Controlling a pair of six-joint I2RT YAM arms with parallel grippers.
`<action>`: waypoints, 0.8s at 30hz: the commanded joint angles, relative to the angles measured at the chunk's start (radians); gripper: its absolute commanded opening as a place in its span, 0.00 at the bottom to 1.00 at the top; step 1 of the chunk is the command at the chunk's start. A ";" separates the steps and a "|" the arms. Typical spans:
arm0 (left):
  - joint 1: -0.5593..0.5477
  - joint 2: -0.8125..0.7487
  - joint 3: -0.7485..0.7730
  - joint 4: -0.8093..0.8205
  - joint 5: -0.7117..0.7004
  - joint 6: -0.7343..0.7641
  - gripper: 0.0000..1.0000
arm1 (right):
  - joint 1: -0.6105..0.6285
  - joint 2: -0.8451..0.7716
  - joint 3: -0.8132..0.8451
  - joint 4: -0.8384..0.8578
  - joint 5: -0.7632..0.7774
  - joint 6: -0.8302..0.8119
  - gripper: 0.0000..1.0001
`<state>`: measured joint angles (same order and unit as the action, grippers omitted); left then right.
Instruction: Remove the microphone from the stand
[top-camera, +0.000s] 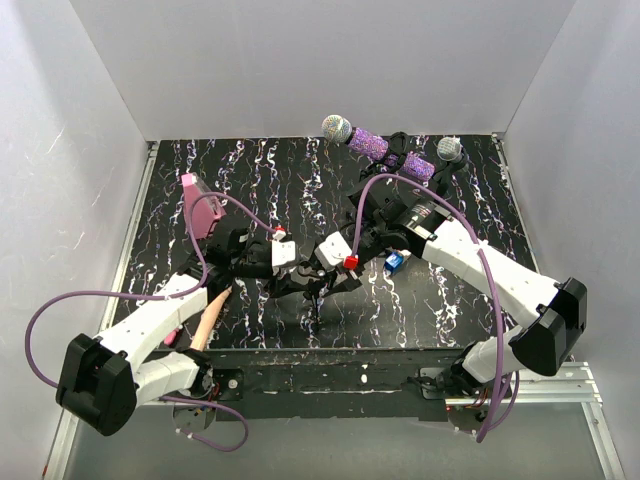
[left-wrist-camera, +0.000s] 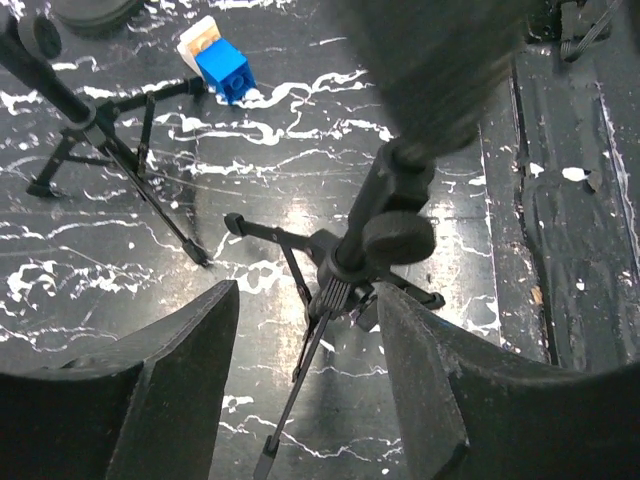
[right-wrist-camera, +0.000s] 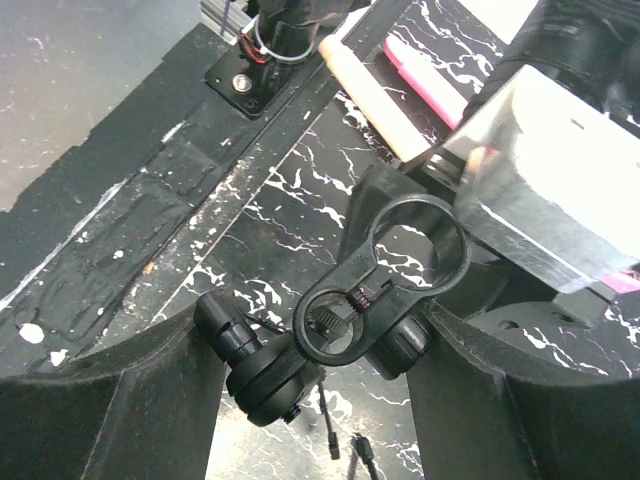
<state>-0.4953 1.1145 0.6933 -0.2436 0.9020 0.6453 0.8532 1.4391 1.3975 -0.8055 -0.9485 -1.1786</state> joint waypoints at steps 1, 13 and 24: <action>-0.038 -0.068 -0.035 0.104 -0.026 -0.131 0.55 | 0.003 -0.017 -0.023 0.137 0.037 0.030 0.31; -0.049 -0.105 -0.046 0.139 -0.017 -0.317 0.38 | 0.003 -0.057 -0.080 0.196 0.074 0.043 0.31; -0.057 -0.088 -0.052 0.227 -0.028 -0.463 0.45 | 0.003 -0.052 -0.089 0.218 0.093 0.071 0.31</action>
<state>-0.5465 1.0378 0.6453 -0.0963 0.8856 0.2687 0.8539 1.3937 1.3258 -0.6621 -0.9161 -1.0725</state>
